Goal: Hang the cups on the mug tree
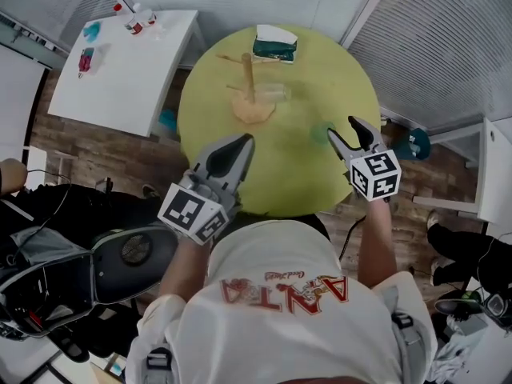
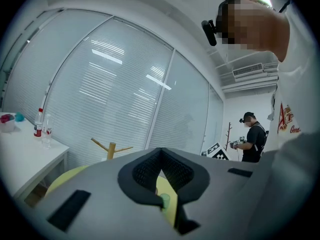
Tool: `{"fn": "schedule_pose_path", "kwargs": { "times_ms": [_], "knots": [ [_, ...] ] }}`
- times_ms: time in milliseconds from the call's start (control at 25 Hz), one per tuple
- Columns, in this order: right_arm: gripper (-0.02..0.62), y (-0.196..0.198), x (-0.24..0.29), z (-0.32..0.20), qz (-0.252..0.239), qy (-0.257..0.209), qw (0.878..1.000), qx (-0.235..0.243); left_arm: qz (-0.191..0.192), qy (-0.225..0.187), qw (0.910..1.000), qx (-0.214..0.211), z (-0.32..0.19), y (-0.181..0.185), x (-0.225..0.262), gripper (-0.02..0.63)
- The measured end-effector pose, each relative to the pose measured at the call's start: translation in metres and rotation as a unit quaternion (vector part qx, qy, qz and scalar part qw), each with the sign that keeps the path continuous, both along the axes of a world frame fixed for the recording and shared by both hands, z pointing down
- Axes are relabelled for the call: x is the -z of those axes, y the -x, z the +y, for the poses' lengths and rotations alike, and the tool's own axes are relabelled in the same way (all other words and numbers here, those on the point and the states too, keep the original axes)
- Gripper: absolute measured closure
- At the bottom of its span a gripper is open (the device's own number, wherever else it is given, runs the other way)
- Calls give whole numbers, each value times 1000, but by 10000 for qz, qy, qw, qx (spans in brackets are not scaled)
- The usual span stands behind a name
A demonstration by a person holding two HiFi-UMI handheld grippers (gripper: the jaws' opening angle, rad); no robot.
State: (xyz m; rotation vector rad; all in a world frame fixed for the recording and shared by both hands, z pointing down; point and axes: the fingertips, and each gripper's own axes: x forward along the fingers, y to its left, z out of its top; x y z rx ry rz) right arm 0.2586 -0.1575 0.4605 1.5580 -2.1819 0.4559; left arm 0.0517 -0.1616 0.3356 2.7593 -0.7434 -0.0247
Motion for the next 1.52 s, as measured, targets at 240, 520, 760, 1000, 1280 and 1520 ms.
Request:
{"fn": "schedule_pose_path", "kwargs": {
  "times_ms": [240, 520, 760, 1000, 1280, 1520],
  "knots": [
    [267, -18, -100, -17, 349, 1264, 9910, 282, -228, 222, 9990, 306, -5, -6, -20, 597],
    [236, -27, -203, -29, 792, 2329, 9673, 612, -452, 457, 9951, 750, -7, -5, -38, 597],
    [236, -28, -244, -33, 850, 2693, 9569, 680, -556, 565, 9911, 1068, -5, 8, -44, 597],
    [255, -27, -249, -35, 809, 2745, 9560, 640, -512, 572, 9912, 1078, -7, 12, -41, 597],
    [256, -16, -166, -50, -317, 1803, 9827, 298, -354, 488, 9940, 908, -7, 18, -33, 597],
    [256, -1, -46, -78, -2158, 728, 9737, 88, -216, 445, 9955, 803, -5, 27, -29, 597]
  ]
}}
